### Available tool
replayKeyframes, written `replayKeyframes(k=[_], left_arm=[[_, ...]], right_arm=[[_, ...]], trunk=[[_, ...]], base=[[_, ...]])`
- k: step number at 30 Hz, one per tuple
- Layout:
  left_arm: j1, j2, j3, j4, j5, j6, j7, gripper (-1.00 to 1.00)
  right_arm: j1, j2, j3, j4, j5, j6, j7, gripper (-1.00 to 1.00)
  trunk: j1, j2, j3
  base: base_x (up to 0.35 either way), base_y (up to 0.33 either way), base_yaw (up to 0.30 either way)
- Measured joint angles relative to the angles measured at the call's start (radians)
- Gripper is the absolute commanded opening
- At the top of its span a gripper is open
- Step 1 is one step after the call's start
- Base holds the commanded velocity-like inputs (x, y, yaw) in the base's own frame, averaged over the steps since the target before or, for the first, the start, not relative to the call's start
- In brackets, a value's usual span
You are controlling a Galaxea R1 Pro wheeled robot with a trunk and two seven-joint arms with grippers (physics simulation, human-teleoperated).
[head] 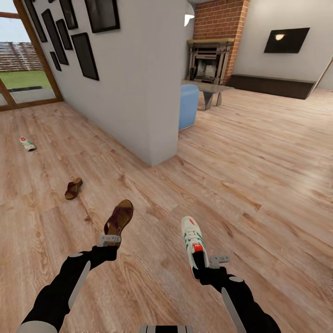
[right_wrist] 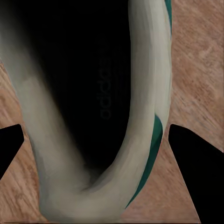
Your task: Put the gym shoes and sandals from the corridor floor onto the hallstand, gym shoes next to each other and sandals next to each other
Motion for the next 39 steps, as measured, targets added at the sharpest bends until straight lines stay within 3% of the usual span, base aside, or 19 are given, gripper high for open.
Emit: replayKeyframes(k=[18, 29, 39], left_arm=[[0.0, -0.001, 0.001, 0.0, -0.002, -0.001, 0.0, -1.0], [0.0, -0.001, 0.001, 0.0, -0.003, -0.001, 0.0, -1.0], [0.0, 0.0, 0.001, -0.001, -0.003, -0.001, 0.0, -1.0]], right_arm=[[0.0, 0.0, 0.0, 0.0, -0.001, 0.0, 0.0, -1.0], [0.0, 0.0, 0.0, 0.0, 0.0, 0.0, 0.0, -1.0], [0.0, 0.0, 0.0, 0.0, -0.001, 0.0, 0.0, -1.0]], trunk=[[0.0, 0.0, 0.018], [0.042, -0.077, -0.004], [0.042, -0.077, 0.007]], base=[[-0.039, 0.037, -0.231], [0.0, 0.0, -0.234], [0.0, 0.0, -0.234]])
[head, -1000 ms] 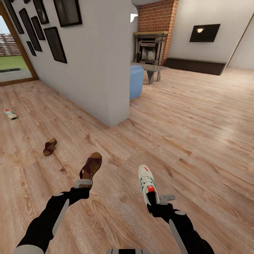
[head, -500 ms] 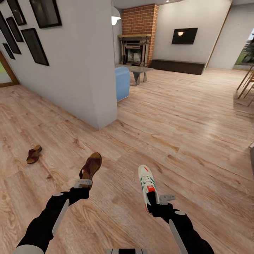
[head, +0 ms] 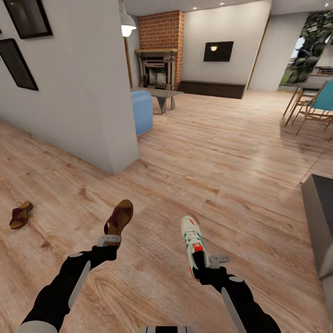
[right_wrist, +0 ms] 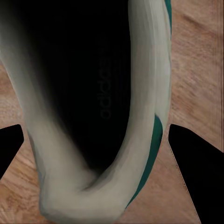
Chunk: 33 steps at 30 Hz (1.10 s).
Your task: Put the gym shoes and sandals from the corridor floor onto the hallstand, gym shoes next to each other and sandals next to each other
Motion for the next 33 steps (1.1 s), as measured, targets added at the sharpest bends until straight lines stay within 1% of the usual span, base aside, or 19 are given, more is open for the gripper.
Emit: replayKeyframes(k=[9, 13, 24, 33], left_arm=[[0.0, -0.001, 0.0, 0.0, 0.0, 0.001, 0.0, -1.0], [0.0, -0.003, -0.001, 0.0, 0.001, 0.002, 0.0, -1.0], [0.0, -0.006, -0.001, 0.0, 0.001, 0.002, 0.0, -1.0], [0.0, -0.006, -0.001, 0.0, 0.0, 0.002, 0.0, -1.0]], right_arm=[[0.0, 0.0, 0.0, 0.0, 0.0, 0.0, 0.001, -1.0], [0.0, 0.0, 0.0, 0.0, 0.0, 0.0, 0.002, -1.0], [0.0, 0.0, 0.0, 0.0, 0.0, 0.0, 0.003, -1.0], [0.0, 0.0, 0.0, 0.0, 0.0, 0.0, 0.003, -1.0]], trunk=[[0.0, 0.0, 0.011], [0.0, 0.0, 0.016], [0.0, 0.0, 0.026], [0.0, 0.0, 0.026]], base=[[-0.012, 0.0, -0.234], [-0.189, 0.075, -0.234], [-0.231, 0.185, -0.265], [-0.05, 0.043, -0.299]])
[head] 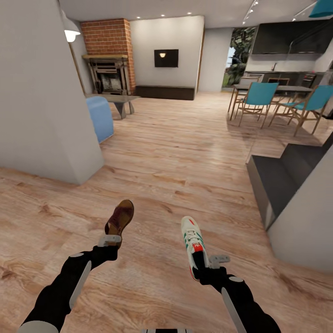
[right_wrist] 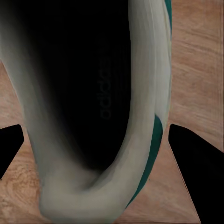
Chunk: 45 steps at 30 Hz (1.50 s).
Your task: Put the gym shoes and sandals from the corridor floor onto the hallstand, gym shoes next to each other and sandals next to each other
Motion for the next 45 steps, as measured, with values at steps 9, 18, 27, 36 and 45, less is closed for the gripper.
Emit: replayKeyframes(k=[9, 18, 27, 36, 45], left_arm=[[0.0, 0.0, 0.0, 0.0, 0.0, 0.0, 0.0, -1.0], [0.0, 0.0, 0.0, 0.0, 0.0, 0.001, 0.0, -1.0], [0.0, 0.0, 0.0, 0.0, 0.0, 0.0, 0.0, -1.0], [0.0, 0.0, 0.0, 0.0, 0.0, 0.0, 0.0, -1.0], [0.0, 0.0, 0.001, 0.0, -0.001, -0.001, 0.0, -1.0]], right_arm=[[0.0, 0.0, 0.0, 0.0, 0.0, 0.0, 0.0, -1.0], [0.0, 0.0, 0.0, 0.0, 0.0, 0.0, 0.0, -1.0], [0.0, 0.0, 0.0, 0.0, 0.0, 0.0, 0.0, -1.0], [0.0, 0.0, 0.0, 0.0, 0.0, 0.0, 0.0, -1.0], [0.0, 0.0, 0.0, 0.0, 0.0, 0.0, 0.0, -1.0]], trunk=[[0.0, 0.0, 0.0], [0.0, 0.0, 0.0], [0.0, 0.0, 0.0], [0.0, 0.0, 0.0], [0.0, 0.0, 0.0]], base=[[-0.006, 0.001, -0.3], [-0.213, 0.14, -0.3], [-0.045, 0.029, -0.3], [-0.001, 0.001, -0.3], [0.0, 0.0, -0.3]])
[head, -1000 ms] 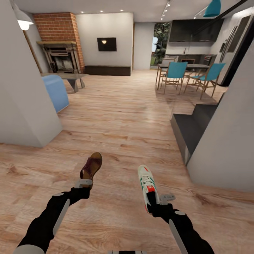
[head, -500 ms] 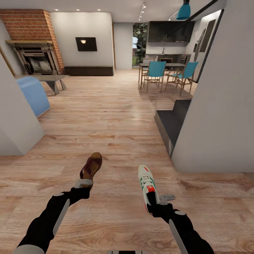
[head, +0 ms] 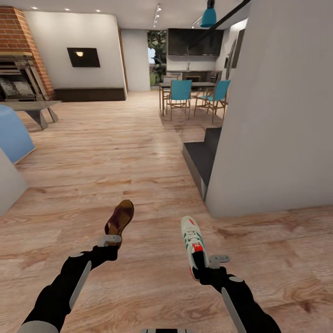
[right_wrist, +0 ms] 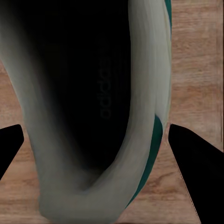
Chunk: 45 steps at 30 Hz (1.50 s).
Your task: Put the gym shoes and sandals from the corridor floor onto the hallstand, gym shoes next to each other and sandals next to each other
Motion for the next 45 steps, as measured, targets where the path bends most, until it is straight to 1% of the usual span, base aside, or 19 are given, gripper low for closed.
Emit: replayKeyframes(k=[10, 20, 45], left_arm=[[0.0, 0.0, 0.0, 0.0, 0.0, -0.001, 0.0, -1.0], [0.0, 0.0, 0.0, 0.0, 0.0, -0.001, 0.0, -1.0], [0.0, 0.0, 0.0, 0.0, 0.0, -0.001, 0.0, -1.0]], right_arm=[[0.0, 0.0, 0.0, 0.0, 0.0, 0.0, 0.0, -1.0], [0.0, 0.0, 0.0, 0.0, 0.0, 0.0, 0.0, -1.0], [0.0, 0.0, 0.0, 0.0, 0.0, 0.0, 0.0, -1.0]], trunk=[[0.0, 0.0, 0.0], [0.0, 0.0, 0.0], [0.0, 0.0, 0.0]], base=[[0.0, -0.003, -0.3], [0.0, -0.185, -0.3], [0.0, -0.014, -0.3]])
